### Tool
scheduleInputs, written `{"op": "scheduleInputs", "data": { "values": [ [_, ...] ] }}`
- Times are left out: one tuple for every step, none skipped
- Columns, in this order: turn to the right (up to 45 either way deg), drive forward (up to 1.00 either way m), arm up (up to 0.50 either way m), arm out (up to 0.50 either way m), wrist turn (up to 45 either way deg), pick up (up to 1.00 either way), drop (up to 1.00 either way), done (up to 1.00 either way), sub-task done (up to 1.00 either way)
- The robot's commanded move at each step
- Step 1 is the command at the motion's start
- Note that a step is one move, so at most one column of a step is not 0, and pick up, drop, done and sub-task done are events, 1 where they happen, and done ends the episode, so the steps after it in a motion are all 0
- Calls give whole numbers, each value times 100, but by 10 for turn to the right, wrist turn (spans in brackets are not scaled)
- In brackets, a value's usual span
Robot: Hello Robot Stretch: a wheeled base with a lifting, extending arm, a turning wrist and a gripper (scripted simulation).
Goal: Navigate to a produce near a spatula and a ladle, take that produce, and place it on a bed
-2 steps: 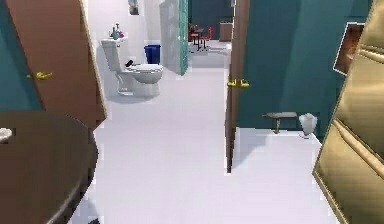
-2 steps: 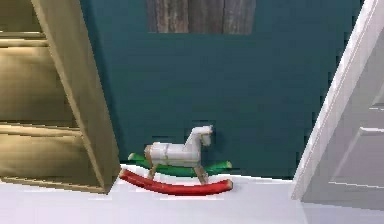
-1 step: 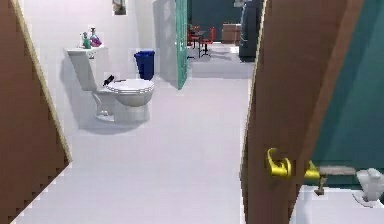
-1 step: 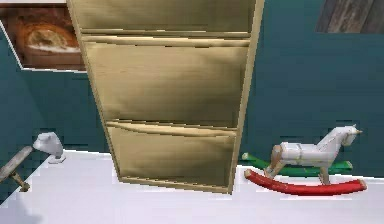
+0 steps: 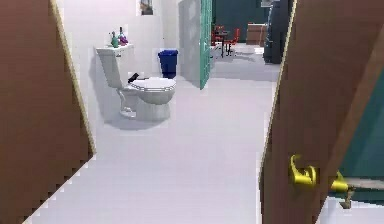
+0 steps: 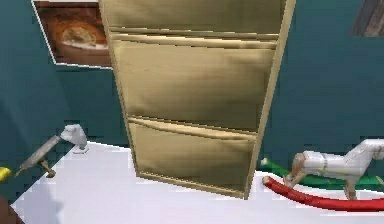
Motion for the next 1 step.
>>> {"op": "scheduleInputs", "data": {
  "values": [
    [0,35,0,0,0,0,0,0,0]
  ]
}}
